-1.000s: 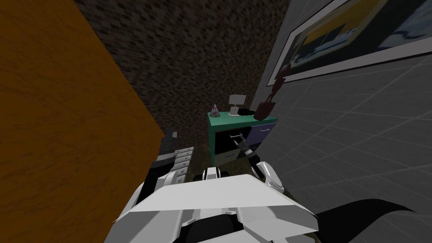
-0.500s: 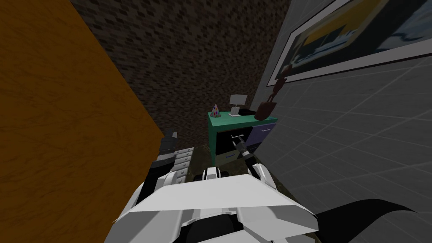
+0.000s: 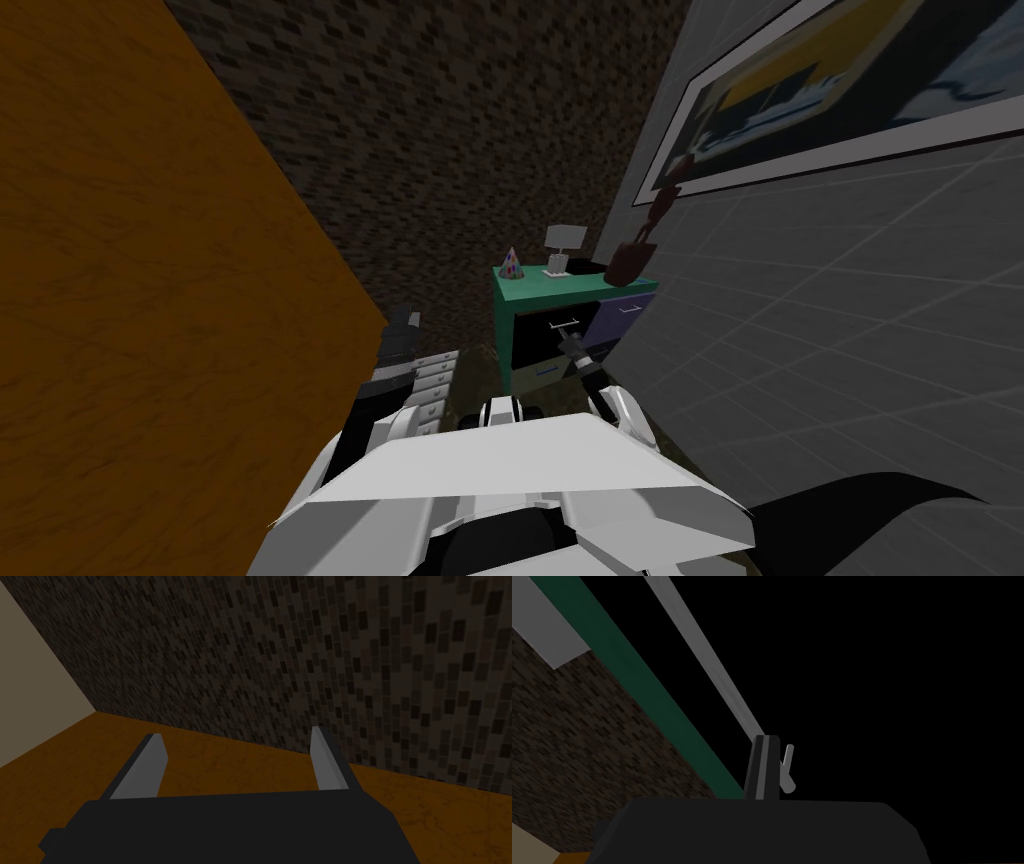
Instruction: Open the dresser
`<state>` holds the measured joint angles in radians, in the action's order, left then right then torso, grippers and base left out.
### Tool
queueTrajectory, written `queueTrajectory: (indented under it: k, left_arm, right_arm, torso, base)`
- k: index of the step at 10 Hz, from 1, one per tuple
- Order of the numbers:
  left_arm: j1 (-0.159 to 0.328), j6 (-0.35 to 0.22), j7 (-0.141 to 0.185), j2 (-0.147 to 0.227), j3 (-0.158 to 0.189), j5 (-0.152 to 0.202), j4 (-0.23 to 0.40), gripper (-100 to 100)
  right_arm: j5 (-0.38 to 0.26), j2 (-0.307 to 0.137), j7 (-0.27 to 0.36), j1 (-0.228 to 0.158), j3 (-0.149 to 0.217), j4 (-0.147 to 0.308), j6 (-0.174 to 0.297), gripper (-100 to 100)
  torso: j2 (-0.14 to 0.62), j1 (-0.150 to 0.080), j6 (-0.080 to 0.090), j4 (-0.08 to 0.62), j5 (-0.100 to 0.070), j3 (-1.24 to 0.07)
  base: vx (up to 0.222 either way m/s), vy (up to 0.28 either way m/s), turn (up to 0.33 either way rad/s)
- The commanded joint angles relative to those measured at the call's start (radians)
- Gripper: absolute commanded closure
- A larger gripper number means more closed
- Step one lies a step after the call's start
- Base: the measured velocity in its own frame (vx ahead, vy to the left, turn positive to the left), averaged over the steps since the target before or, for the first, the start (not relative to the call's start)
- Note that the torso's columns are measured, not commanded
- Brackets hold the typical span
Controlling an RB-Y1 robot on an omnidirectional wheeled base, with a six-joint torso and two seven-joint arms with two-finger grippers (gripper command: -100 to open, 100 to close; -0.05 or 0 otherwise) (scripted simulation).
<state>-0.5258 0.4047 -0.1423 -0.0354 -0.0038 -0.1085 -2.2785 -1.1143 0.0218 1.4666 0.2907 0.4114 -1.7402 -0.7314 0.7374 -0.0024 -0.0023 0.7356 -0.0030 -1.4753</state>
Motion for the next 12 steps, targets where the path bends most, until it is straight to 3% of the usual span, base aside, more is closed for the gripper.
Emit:
queueTrajectory:
  k: [1,7,8,9,12]
  left_arm:
    - [0.0,0.0,0.0,0.0,0.0,0.0,0.0,0]
    - [0.0,0.0,0.0,0.0,0.0,0.0,0.0,0]
    - [0.0,0.0,0.0,0.0,0.0,0.0,0.0,0]
    - [0.0,0.0,0.0,0.0,0.0,0.0,0.0,0]
    - [0.0,0.0,0.0,0.0,0.0,0.0,0.0,0]
  right_arm:
    - [0.001,-0.069,-0.001,0.0,0.0,0.001,0.001,-100]
    - [0.001,-0.195,0.003,0.0,0.001,-0.002,0.003,-100]
    - [-0.01,-0.195,0.026,0.003,0.008,-0.027,0.001,-100]
    - [-0.015,-0.155,0.033,0.004,0.01,-0.035,-0.001,-100]
    - [-0.018,-0.091,0.038,0.005,0.012,-0.04,-0.002,-100]
  torso:
    - [-0.003,0.002,0.001,0.0,0.002,-0.003]
    - [0.001,0.003,0.002,0.003,0.003,0.0]
    - [0.001,0.003,0.002,0.003,0.003,0.0]
    - [0.001,0.007,0.002,0.003,0.004,0.0]
    - [0.0,-0.002,0.002,0.002,0.002,-0.001]
  base:
    - [0.0,0.0,0.0]
    - [0.002,0.015,-0.002]
    - [-0.016,0.104,-0.028]
    - [0.001,0.147,-0.023]
    - [0.001,0.054,-0.002]
